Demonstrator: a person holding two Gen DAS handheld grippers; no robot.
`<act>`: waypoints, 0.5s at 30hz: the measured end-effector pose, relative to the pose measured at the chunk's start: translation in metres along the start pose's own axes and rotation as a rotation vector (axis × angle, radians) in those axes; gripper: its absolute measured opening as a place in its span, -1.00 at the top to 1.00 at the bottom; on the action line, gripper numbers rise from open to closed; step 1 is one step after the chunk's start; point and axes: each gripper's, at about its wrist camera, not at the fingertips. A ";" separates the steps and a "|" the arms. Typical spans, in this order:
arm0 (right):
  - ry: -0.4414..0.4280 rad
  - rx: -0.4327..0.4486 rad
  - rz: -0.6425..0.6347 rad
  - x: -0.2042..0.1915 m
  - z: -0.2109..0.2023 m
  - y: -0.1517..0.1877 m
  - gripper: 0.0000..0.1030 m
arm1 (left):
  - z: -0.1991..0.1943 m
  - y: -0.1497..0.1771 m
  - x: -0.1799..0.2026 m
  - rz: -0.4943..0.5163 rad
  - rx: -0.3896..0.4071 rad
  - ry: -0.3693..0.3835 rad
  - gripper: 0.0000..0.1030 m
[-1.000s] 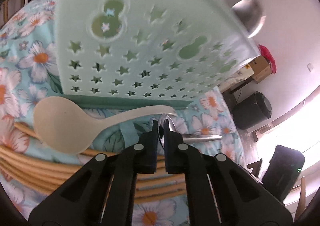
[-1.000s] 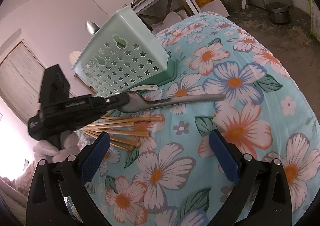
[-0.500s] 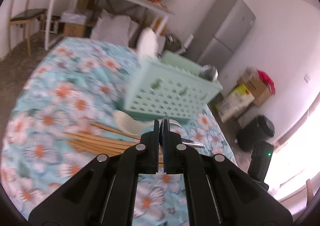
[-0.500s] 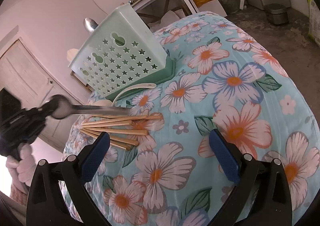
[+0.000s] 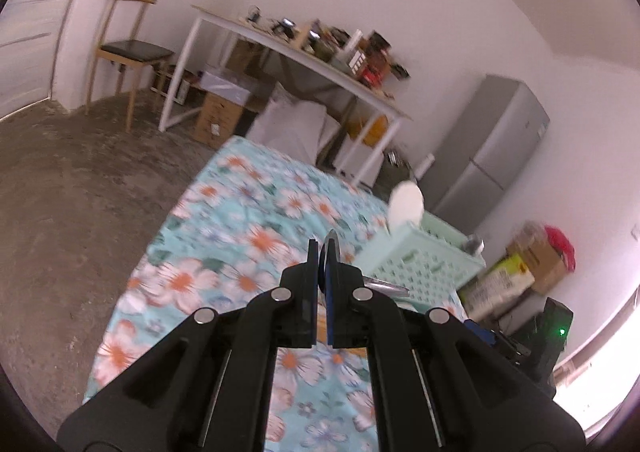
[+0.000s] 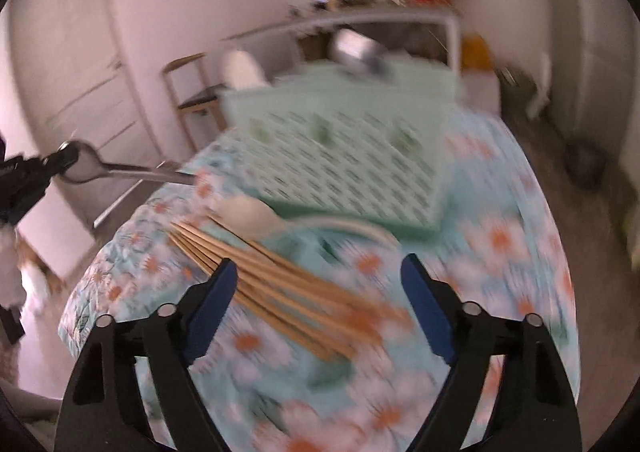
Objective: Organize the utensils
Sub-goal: 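Lift the metal spoon with the left tool while the right tool grasps the white plastic spoon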
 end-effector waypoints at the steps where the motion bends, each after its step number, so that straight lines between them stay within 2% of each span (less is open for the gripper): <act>1: -0.004 0.003 -0.035 -0.009 0.007 -0.008 -0.36 | -0.003 -0.002 -0.004 -0.008 0.014 -0.005 0.96; 5: -0.026 -0.007 -0.122 -0.038 0.034 -0.025 -0.08 | -0.008 -0.010 -0.023 -0.051 0.040 -0.026 0.96; 15: -0.029 -0.098 -0.214 -0.076 0.096 -0.039 0.33 | -0.006 -0.014 -0.059 -0.131 0.050 -0.055 0.96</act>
Point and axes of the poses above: each gripper's, at about its wrist camera, not at the fingertips, and z roughly the way its jaws point, x to its right, y to its underside, and after that the axes turned 10 degrees about -z, right-handed
